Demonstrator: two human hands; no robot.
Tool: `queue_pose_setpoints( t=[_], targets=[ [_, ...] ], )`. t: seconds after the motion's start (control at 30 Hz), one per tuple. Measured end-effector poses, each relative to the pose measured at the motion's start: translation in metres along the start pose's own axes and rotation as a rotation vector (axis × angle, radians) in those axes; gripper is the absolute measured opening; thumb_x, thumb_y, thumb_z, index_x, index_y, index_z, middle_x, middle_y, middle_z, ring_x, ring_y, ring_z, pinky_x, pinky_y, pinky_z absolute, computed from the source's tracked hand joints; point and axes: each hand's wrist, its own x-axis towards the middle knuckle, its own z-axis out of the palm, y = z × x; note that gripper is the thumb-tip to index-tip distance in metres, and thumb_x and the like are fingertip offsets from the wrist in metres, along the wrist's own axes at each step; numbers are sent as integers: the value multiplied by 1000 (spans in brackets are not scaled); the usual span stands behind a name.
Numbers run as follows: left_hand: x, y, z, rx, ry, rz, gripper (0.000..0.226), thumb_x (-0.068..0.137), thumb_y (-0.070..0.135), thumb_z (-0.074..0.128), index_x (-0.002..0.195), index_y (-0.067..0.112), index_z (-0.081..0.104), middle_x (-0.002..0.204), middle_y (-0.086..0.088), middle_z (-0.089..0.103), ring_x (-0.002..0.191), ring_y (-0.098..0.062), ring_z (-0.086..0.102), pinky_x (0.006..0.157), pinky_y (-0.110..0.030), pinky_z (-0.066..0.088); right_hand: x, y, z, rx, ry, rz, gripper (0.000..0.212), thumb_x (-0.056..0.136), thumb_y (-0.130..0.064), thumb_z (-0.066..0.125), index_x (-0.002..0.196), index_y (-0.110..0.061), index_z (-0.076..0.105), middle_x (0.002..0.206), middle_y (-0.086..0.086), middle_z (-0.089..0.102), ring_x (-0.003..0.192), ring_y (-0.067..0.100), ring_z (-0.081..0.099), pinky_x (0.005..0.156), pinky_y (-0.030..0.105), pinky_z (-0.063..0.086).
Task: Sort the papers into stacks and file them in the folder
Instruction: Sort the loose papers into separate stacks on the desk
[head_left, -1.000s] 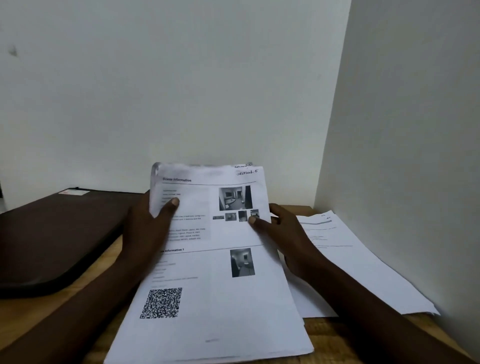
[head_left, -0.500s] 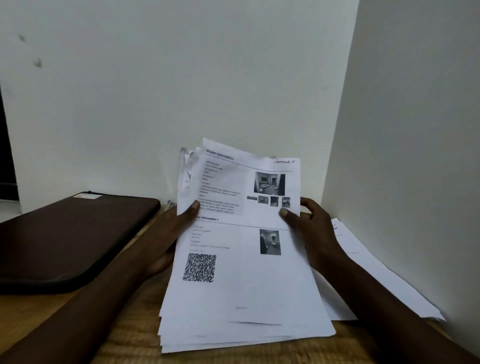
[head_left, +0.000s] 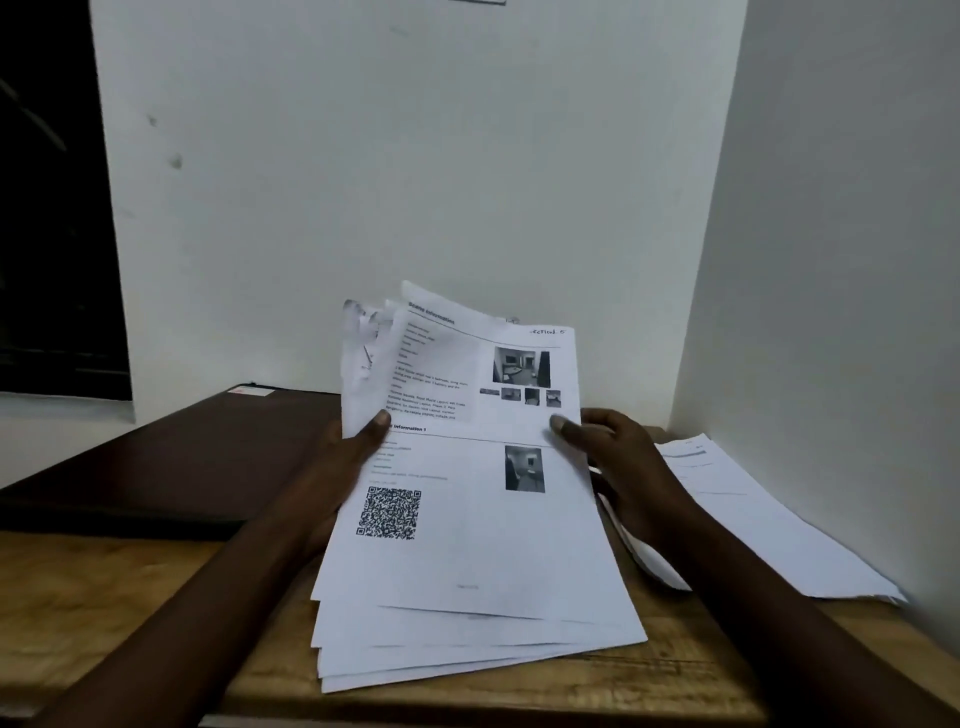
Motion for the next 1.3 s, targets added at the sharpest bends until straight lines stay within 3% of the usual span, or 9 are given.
queue_pose_setpoints(
  t=[0.13, 0.27, 0.4, 0.57, 0.73, 0.83, 0.97, 1.07, 1.3],
  targets=[
    [-11, 16, -20, 52, -21, -40, 46, 91, 31, 60, 133, 13, 58, 126, -16, 67, 114, -36, 65, 99, -54, 51, -10, 10, 23, -172, 122, -61, 45, 61, -38, 85, 88, -7, 65, 91, 16, 72, 89, 40, 68, 83, 57, 55],
    [-23, 15, -34, 96, 50, -20, 37, 95, 28, 54, 127, 10, 61, 117, -14, 72, 105, -31, 70, 80, -41, 61, -6, 16, 27, -297, 100, -93, 18, 82, -26, 70, 79, -8, 69, 83, 12, 73, 78, 32, 68, 73, 45, 54],
    [-24, 14, -45, 400, 229, 30, 24, 93, 31, 64, 97, 8, 70, 76, -2, 77, 65, -16, 74, 53, -24, 57, 2, 21, 4, -360, 196, -50, 27, 84, -25, 63, 60, -14, 59, 59, 2, 54, 65, 20, 51, 63, 33, 35],
    [-24, 16, -46, 489, 193, 20, 24, 94, 30, 64, 105, 9, 70, 83, -3, 77, 70, -18, 74, 61, -27, 58, -5, 14, -22, -212, 142, 41, 6, 87, -9, 69, 89, -8, 74, 92, 17, 74, 84, 31, 69, 80, 40, 54],
    [-27, 20, -47, 492, 175, 67, 18, 94, 33, 62, 97, 17, 70, 74, 3, 76, 66, -13, 73, 55, -22, 55, 2, 2, -27, -275, 278, -20, 8, 68, -24, 78, 72, -18, 74, 84, 14, 74, 86, 33, 70, 86, 55, 54],
    [-25, 15, -42, 442, 152, 81, 16, 93, 33, 63, 94, 19, 70, 85, -2, 78, 72, -13, 74, 66, -26, 56, -2, -1, -14, -324, 336, -69, 15, 75, -17, 78, 65, -18, 67, 76, 9, 71, 78, 27, 64, 75, 44, 52],
    [-27, 14, -28, 527, 138, 135, 19, 97, 30, 56, 80, 22, 64, 53, 17, 67, 46, 9, 61, 44, -6, 43, -19, 11, 7, -517, 315, -217, 7, 83, -18, 72, 82, -21, 66, 80, -5, 67, 76, 13, 59, 67, 21, 43],
    [-27, 15, -34, 523, 140, 165, 18, 97, 30, 58, 88, 18, 68, 74, 8, 74, 53, 4, 66, 47, -8, 46, -21, 13, 10, -534, 339, -253, 8, 82, -19, 72, 81, -22, 65, 74, -8, 63, 68, 5, 53, 56, 8, 35],
    [-19, 13, -49, 566, 193, 152, 6, 92, 19, 67, 96, 15, 69, 86, 2, 72, 56, -5, 69, 50, -18, 51, -18, 3, 6, -495, 301, -257, 4, 85, -17, 69, 89, -17, 68, 78, -7, 65, 75, 12, 55, 61, 23, 37]
  ],
)
